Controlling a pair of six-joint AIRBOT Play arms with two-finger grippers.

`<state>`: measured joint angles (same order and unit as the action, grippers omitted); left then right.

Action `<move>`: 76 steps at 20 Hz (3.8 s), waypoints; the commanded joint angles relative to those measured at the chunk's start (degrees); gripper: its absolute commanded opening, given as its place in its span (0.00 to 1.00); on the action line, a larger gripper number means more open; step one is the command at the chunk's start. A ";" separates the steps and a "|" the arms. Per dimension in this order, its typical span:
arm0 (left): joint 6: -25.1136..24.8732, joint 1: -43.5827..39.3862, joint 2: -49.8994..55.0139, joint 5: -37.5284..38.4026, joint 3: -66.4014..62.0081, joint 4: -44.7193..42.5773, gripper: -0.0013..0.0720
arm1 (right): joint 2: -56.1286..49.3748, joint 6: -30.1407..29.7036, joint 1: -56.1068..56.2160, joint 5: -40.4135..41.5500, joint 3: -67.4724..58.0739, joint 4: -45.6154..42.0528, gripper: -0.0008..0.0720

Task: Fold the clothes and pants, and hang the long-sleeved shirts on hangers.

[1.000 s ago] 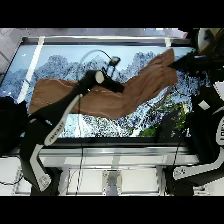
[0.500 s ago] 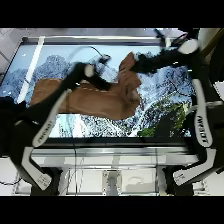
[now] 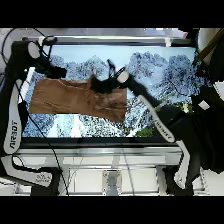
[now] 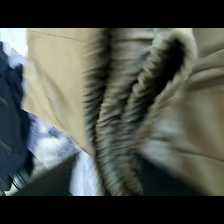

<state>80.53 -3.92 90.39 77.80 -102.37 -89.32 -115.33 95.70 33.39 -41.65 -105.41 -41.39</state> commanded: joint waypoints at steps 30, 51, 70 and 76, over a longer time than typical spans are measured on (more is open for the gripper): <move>-0.81 2.23 -0.79 1.16 0.02 0.00 0.03 | 2.27 -20.41 -22.21 -17.31 21.68 11.45 0.83; -5.18 -20.72 3.96 -12.26 21.70 28.30 0.03 | 28.61 -6.03 -32.48 -47.34 19.50 -1.60 0.06; -5.01 7.80 -18.43 -6.54 21.68 16.24 0.03 | 9.42 0.20 4.55 9.11 7.69 7.45 0.06; -5.88 12.61 -21.59 -5.64 21.88 16.22 0.03 | -0.92 -4.74 12.74 19.78 -7.80 6.40 0.65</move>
<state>75.33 6.46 70.37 71.31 -80.62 -72.49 -112.22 93.32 43.22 -27.14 -107.15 -35.22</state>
